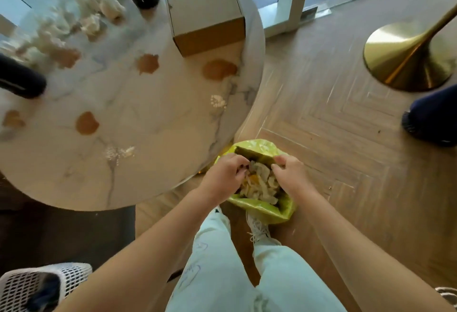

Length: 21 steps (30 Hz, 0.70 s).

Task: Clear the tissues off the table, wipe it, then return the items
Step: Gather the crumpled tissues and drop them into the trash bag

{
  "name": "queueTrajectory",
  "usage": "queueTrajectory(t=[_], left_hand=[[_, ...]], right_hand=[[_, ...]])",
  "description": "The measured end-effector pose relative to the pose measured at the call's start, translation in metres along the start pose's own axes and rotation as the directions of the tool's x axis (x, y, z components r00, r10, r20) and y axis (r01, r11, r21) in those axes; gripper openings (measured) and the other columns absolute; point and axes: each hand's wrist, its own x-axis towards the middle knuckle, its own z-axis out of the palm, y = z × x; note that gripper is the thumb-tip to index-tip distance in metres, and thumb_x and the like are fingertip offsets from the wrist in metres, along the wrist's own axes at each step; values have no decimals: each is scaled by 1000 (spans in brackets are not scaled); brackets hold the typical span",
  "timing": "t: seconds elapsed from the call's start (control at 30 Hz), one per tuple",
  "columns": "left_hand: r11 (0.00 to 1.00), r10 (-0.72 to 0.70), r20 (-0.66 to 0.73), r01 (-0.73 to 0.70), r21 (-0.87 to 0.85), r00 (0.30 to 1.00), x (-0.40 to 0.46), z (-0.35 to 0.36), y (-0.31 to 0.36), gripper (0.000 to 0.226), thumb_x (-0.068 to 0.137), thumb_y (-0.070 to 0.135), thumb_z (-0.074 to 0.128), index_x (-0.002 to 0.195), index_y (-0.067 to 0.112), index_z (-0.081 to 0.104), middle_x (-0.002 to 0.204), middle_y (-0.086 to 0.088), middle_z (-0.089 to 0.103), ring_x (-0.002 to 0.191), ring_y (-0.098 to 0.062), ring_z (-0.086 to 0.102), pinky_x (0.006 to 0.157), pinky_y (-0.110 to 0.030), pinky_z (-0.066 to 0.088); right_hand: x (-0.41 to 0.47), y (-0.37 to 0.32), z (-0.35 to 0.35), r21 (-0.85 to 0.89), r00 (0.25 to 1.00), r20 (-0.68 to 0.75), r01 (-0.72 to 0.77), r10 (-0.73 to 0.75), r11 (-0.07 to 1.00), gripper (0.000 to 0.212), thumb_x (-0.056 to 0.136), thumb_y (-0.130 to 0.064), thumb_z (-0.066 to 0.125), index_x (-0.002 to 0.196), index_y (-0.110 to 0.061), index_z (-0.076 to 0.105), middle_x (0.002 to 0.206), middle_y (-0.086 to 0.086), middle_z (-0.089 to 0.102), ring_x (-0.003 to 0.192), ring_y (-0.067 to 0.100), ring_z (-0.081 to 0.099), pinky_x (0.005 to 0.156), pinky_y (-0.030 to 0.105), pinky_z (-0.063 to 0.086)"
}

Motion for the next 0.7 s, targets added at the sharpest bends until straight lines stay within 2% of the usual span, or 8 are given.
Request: queueTrajectory(t=[0.07,0.17,0.3,0.4,0.53,0.7], left_hand=[[1000,15,-105,-16,-10,994,-2,-27,11,22,84,7,61,106,9,66,100,-6,64,96,-20,59,87,-24,44],[999,18,-273,-25,-24,962,-7,-71,27,25,80,3,62,104,8,67,100,-6,64,97,-19,58,88,-17,40],[1000,-8,-480,-6,-27,877,-16,-136,43,24,82,3,63,105,7,66,104,-7,63,99,-17,56,84,-6,32],[999,-39,-584,34,-18,811,-24,-180,42,23,86,8,60,109,11,64,110,-3,61,100,-10,54,84,-3,28],[996,-81,-675,90,-21,733,-31,-228,21,21,86,9,60,106,13,66,108,1,62,104,-12,53,89,-12,31],[982,-147,-686,185,-19,713,-24,-271,-31,24,87,14,58,110,15,63,115,-4,60,109,-17,52,91,-21,36]], right_hand=[[-2,-39,-12,-4,983,-83,164,-163,987,31,92,-14,53,122,-10,57,122,9,58,111,22,54,96,31,44],[-8,-99,-29,-61,888,-184,418,-422,906,29,89,-6,55,117,-5,61,115,12,63,101,22,60,86,18,42],[-18,-172,-39,-69,766,-192,613,-613,787,28,89,-4,55,116,-5,60,114,10,61,102,19,60,87,16,43],[-18,-221,-33,-77,706,-161,688,-690,722,27,89,-6,56,116,-6,61,114,7,59,98,14,57,84,18,45],[-14,-279,-12,-109,654,-77,745,-753,658,28,88,-8,56,115,-7,61,114,9,59,100,20,59,87,24,47],[4,-334,20,-149,638,-5,761,-770,632,30,88,-9,54,118,-9,60,118,7,57,102,22,58,90,31,48]])
